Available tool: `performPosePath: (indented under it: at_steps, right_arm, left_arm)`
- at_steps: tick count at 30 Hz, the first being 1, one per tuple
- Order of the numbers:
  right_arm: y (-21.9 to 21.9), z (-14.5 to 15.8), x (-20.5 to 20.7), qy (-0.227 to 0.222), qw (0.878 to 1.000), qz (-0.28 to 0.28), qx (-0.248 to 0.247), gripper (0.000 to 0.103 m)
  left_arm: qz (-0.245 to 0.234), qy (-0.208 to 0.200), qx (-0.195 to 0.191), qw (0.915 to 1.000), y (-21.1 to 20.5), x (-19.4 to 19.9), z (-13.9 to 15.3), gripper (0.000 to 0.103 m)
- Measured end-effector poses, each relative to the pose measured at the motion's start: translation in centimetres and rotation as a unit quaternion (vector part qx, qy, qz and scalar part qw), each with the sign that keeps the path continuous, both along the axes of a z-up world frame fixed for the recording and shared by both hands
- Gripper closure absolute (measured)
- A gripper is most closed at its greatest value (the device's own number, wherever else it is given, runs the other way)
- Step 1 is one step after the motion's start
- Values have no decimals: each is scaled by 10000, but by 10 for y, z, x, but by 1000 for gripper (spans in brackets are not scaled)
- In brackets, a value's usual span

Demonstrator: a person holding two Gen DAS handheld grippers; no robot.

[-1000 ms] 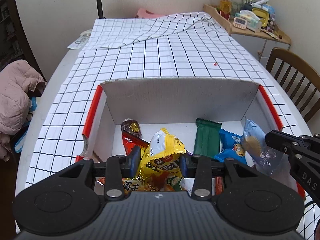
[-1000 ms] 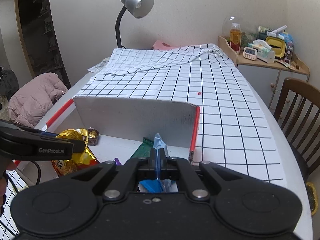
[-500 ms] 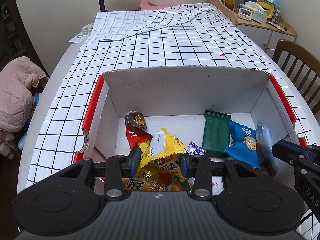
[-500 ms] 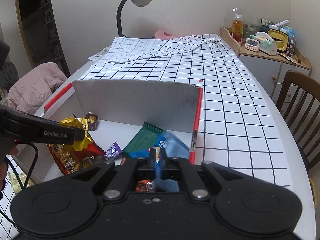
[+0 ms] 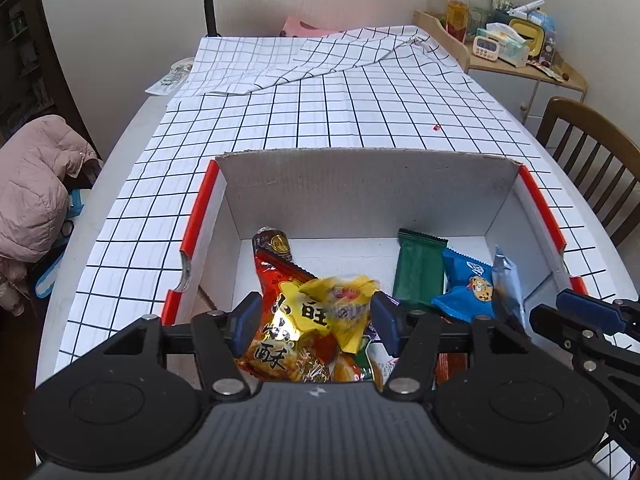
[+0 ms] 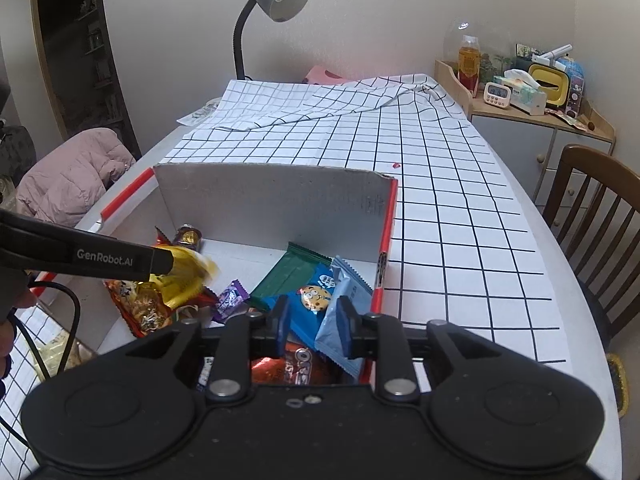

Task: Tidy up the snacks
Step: 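Carry the yellow bag and light-blue packet into the red box and release both, then withdraw both open tools from the box toward the remaining snacks on the table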

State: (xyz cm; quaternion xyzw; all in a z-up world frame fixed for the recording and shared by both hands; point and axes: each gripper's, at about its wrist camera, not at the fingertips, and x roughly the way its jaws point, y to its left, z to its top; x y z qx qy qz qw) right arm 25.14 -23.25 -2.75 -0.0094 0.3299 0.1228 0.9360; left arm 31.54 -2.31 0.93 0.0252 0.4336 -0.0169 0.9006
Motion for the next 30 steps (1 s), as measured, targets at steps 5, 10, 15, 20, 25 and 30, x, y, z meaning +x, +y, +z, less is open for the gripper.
performPosePath:
  at_steps: [5,10,15,20,25,30]
  right_arm:
    - [1,12,-15,-132,9999,15,15,67]
    - [1,24,-33,-285,9996,36,39,58]
    - [3,36,-53,-437,9990,98,65,53]
    - [5,45,-75,-582,9981,162,116,46]
    - [8,48,-93,-645,9975,250,173,37]
    - [11,47,-107,-660,9972,291,219,22]
  left_arm:
    - [26,-82,-79,9999,3,-12,10,41]
    - [41,-197,-181,9996,8,-30,23,39]
    - [61,-317,-227,9992,13,-52,34,39]
    - [97,-411,-303,9987,22,-73,43,33]
    - [59,-488,-388,9980,29,-93,49,33]
    - [-27,-501,-391,9980,34,-113,49,32]
